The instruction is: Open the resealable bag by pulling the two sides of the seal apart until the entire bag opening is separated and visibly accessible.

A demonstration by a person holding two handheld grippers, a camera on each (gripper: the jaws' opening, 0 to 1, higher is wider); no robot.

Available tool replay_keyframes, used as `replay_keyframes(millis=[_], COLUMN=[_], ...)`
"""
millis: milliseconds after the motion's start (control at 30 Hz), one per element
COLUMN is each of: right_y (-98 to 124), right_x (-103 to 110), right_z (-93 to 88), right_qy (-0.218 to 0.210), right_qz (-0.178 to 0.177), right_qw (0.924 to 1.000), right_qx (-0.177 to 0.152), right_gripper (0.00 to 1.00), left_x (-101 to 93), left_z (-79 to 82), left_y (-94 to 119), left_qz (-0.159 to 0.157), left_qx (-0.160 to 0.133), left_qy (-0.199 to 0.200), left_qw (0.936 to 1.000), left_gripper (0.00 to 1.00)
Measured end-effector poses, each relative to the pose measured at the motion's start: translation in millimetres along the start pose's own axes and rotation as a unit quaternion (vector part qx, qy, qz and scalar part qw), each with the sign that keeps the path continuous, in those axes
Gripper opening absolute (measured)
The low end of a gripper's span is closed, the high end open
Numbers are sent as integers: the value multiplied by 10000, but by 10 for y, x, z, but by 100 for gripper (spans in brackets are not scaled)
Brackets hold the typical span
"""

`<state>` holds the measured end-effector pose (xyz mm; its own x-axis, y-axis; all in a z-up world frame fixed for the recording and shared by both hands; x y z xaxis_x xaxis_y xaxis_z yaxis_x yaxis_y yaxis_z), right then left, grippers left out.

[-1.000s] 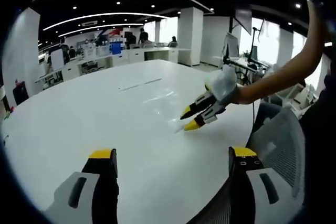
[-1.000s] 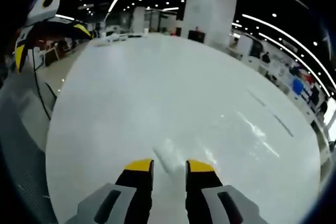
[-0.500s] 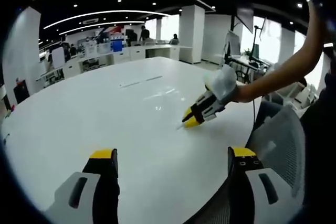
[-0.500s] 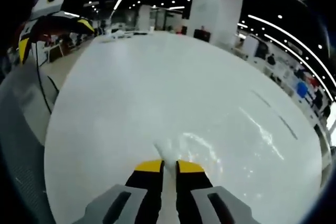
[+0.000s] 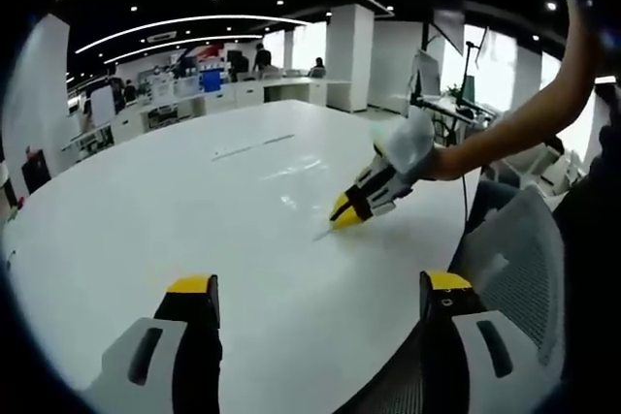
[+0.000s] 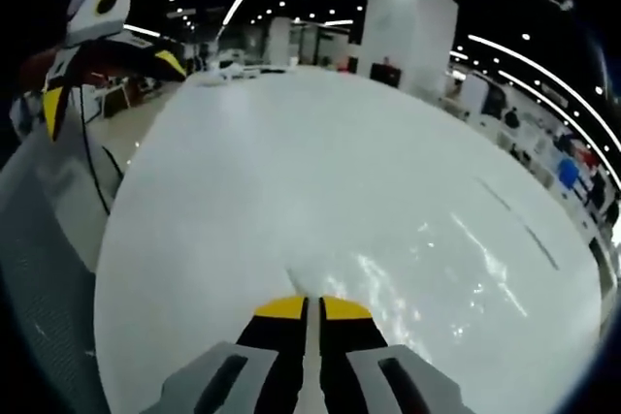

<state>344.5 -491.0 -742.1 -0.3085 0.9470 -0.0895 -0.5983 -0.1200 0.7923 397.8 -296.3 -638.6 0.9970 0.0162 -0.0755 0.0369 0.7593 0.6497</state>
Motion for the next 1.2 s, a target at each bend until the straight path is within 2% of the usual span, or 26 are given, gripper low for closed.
replay_keyframes(millis=[100, 233, 367, 433, 500, 600, 733, 1000, 1200], right_y=[38, 89, 136, 159, 190, 236, 277, 370, 432], right_x=[33, 60, 114, 135, 159, 234, 302, 512, 604], right_z=[38, 59, 63, 60, 59, 64, 80, 128, 122], right_qy=[-93, -129, -116, -97, -108, -113, -93, -26, -37], right_qz=[86, 143, 238, 209, 182, 214, 234, 389, 462], right_qw=[9999, 9996, 9994, 9995, 9995, 9993, 9992, 9983, 9977], right_qx=[-88, -184, -217, -200, -236, -292, -317, -442, -493], right_gripper=[0, 0, 0, 0, 0, 0, 0, 0, 0], left_x=[-23, -53, -82, -85, -92, -106, -158, -271, -337], left_z=[-6, 9, 6, 66, 103, 97, 111, 43, 46], left_y=[-19, -36, -72, -56, -47, -72, -87, -172, -245], left_qz=[-13, -51, -7, 29, 46, 39, -95, -226, -331], left_qx=[59, -2, 125, -53, -103, 48, 24, 319, 370], left_qy=[-81, -106, -380, -416, -485, -775, -847, -1373, -1551], left_qw=[9999, 9999, 9992, 9991, 9988, 9970, 9964, 9898, 9867], left_gripper=[82, 80, 77, 76, 74, 70, 67, 59, 56])
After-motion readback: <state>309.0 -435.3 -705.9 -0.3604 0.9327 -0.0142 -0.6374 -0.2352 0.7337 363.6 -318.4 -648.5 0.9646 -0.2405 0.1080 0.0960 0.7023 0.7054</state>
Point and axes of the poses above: the point that each gripper's makers call its tool centre point, and the gripper's own axes: y roughly backward along the fingers, x roughly to its left, z roughly out of its top, the point moved 4 cm from there along y, roughly backward along the fingers, and after that the axes turned 10 degrees about x, right-handed, at the moved point
